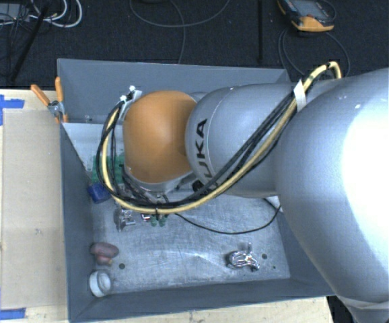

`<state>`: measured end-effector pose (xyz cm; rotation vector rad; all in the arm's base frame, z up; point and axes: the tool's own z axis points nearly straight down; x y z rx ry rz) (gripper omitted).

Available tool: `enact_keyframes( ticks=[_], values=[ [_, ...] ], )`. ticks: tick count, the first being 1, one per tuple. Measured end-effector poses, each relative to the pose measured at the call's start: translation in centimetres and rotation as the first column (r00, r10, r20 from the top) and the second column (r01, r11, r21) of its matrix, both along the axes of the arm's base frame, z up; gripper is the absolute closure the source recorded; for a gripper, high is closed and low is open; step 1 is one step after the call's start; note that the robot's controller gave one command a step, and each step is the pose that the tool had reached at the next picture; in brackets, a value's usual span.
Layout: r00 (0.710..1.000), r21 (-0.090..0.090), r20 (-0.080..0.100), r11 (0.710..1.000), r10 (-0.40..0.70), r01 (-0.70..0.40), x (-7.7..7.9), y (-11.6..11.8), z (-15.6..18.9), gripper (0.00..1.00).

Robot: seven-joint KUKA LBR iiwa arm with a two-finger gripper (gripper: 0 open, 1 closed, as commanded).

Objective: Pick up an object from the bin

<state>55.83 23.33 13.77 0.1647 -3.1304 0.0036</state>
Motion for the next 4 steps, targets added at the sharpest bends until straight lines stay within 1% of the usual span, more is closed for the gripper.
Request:
enact_keyframes(
  ticks=[1, 2, 3, 4],
  values=[
    [0.979, 0.002, 0.0, 0.979, 0.203, -0.203, -7.4, -6.6, -0.8, 1.0],
    [0.98, 0.003, 0.003, 0.98, 0.2, -0.2, -7.3, -6.5, -0.7, 0.0],
    [0.96, -0.001, 0.003, 0.96, 0.28, -0.28, -2.5, -15.5, -6.0, 0.0],
    [0.94, 0.0, 0.007, 0.94, 0.34, -0.34, -7.8, -20.8, 2.9, 0.0]
  ],
)
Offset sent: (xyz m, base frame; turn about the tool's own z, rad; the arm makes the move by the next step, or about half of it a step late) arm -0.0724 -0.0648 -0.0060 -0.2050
